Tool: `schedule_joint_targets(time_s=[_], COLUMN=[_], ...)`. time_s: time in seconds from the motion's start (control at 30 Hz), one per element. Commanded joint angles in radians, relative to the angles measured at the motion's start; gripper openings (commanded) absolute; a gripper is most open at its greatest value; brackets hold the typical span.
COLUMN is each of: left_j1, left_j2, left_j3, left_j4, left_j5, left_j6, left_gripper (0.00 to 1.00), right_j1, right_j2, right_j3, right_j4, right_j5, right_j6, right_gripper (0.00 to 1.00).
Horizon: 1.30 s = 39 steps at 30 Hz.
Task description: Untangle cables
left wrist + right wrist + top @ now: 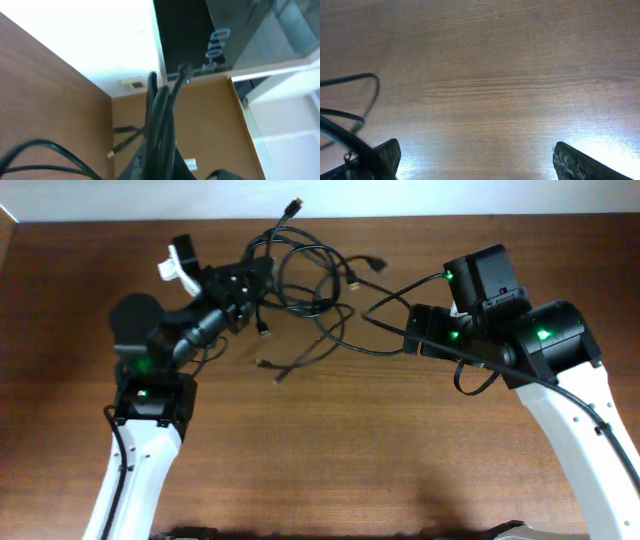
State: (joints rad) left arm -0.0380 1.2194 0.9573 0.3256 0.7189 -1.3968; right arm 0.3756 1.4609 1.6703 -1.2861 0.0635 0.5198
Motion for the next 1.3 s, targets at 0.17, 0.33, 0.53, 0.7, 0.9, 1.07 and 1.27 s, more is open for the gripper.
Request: schedule_joint_targets(time_s=[0.17, 0.33, 0.53, 0.7, 0.9, 1.07, 1.27], left_j1=[0.198, 0.292, 0.362, 0.368, 0.336, 0.253, 0.142], left_j2=[-0.009, -0.009, -0.009, -0.009, -0.009, -0.009, -0.008], left_j3=[0.006, 0.006, 0.006, 0.006, 0.006, 0.006, 0.006], left_j4=[0.013, 0.012, -0.015, -0.081, -0.081, -0.081, -0.081], left_j5=[-0.007, -0.007, -0.008, 0.016, 0.082, 0.082, 0.056], left_j6=[-0.009, -0.009, -0.009, -0.009, -0.009, -0.008, -0.009], left_gripper=[0.0, 0.0, 0.0, 0.0, 0.0, 0.0, 0.0], right_j1=[-0.005, -0.005, -0.005, -0.005, -0.003, 0.034, 0.145], right_j2=[0.004, 0.004, 0.004, 0.004, 0.004, 0.004, 0.004], right_j3=[0.013, 0.013, 0.013, 0.013, 0.013, 0.013, 0.013], right_j4=[-0.016, -0.017, -0.016, -0.016, 0.037, 0.101, 0.117], right_j5=[0.065, 0.065, 0.07, 0.072, -0.163, -0.613, -0.589], right_j6=[-0.001, -0.002, -0.001, 0.006, -0.097, -0.518, -0.595], right_gripper=[0.95, 0.95, 0.96, 0.96, 0.97, 0.99, 0.99])
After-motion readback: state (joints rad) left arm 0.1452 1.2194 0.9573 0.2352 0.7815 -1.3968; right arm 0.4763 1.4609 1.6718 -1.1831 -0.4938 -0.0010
